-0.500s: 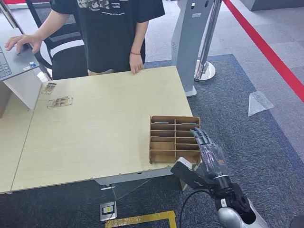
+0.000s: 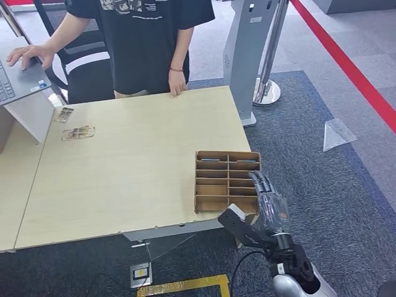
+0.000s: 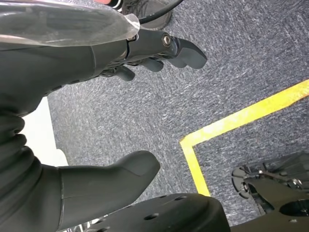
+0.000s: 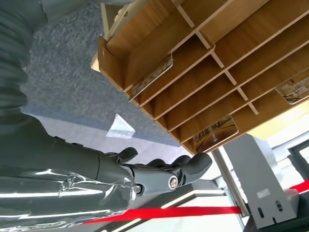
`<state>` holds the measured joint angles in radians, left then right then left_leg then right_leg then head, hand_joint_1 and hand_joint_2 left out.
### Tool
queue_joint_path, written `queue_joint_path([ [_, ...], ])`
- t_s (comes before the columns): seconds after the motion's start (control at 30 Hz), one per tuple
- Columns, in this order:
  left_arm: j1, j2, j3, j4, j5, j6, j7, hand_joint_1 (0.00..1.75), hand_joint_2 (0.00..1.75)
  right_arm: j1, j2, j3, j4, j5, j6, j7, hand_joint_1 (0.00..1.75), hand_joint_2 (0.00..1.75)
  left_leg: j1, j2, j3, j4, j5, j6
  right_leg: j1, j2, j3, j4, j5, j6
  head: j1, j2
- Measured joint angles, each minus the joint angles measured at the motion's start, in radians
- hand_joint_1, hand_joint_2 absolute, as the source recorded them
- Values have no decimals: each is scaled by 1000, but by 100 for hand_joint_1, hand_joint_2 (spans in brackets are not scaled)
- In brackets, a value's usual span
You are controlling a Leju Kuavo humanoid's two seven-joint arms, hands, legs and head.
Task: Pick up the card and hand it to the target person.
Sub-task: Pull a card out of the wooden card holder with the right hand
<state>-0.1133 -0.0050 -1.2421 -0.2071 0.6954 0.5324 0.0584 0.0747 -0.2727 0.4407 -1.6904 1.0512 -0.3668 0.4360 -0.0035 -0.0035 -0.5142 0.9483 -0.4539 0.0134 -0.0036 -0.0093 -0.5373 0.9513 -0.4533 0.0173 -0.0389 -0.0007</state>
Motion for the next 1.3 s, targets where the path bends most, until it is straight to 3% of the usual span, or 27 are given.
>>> queue_joint_path([
  [0.57, 0, -5, 0, 0, -9, 1, -2, 0, 175, -50, 18, 26, 125, 31, -72, 6, 0, 175, 0, 0, 0, 0, 0, 0, 0, 0, 0, 0, 0, 0, 0, 0],
  [0.87, 0, -9, 0, 0, -12, 1, -6, 0, 175, -83, 18, 27, 184, 30, -93, -30, 6, 175, 0, 0, 0, 0, 0, 0, 0, 0, 0, 0, 0, 0, 0, 0],
  [1.1, 0, -9, 0, 0, -11, 2, 2, 0, 175, -93, 18, 24, 215, 28, -94, -39, 17, 175, 0, 0, 0, 0, 0, 0, 0, 0, 0, 0, 0, 0, 0, 0],
  [1.3, 0, -9, 0, 0, -10, 4, 2, 0, 175, -93, 18, 20, 228, 26, -99, -43, 39, 175, 0, 0, 0, 0, 0, 0, 0, 0, 0, 0, 0, 0, 0, 0],
])
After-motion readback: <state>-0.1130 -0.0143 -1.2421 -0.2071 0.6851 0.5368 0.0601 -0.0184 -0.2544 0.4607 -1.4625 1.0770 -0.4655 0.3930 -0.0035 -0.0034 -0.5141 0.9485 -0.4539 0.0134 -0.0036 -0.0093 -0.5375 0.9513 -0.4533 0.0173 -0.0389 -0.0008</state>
